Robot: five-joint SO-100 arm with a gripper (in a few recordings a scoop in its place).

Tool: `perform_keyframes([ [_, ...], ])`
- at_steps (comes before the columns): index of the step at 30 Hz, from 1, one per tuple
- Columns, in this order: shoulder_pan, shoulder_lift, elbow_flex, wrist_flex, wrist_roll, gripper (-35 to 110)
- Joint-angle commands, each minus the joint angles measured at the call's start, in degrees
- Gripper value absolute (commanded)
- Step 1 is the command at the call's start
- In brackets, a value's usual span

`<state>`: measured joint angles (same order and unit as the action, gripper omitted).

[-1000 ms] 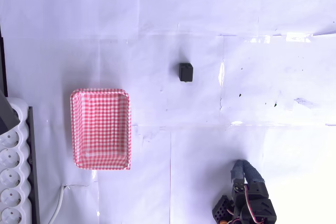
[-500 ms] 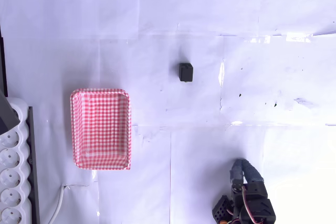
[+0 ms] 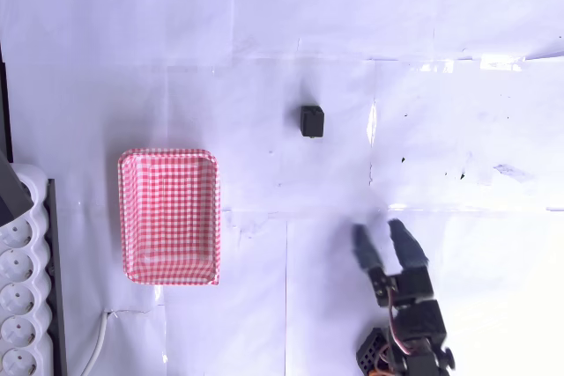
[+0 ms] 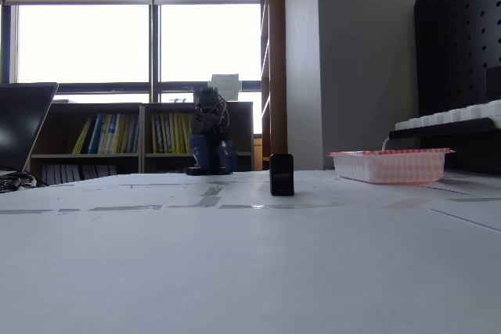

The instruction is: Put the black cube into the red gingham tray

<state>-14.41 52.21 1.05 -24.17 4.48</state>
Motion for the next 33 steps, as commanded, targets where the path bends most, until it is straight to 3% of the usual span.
perform_keyframes([
  [1,-1.49,13.1,0.62,-14.94,-0.26,43],
  [8,-1.58,26.98,2.72,-27.51,-0.09,48],
  [17,-4.48,42.98,15.03,-29.27,-1.14,47],
  [25,-4.04,60.47,27.25,-42.01,-0.79,48],
  [33,-3.78,68.2,36.3,-43.51,-0.26,49],
])
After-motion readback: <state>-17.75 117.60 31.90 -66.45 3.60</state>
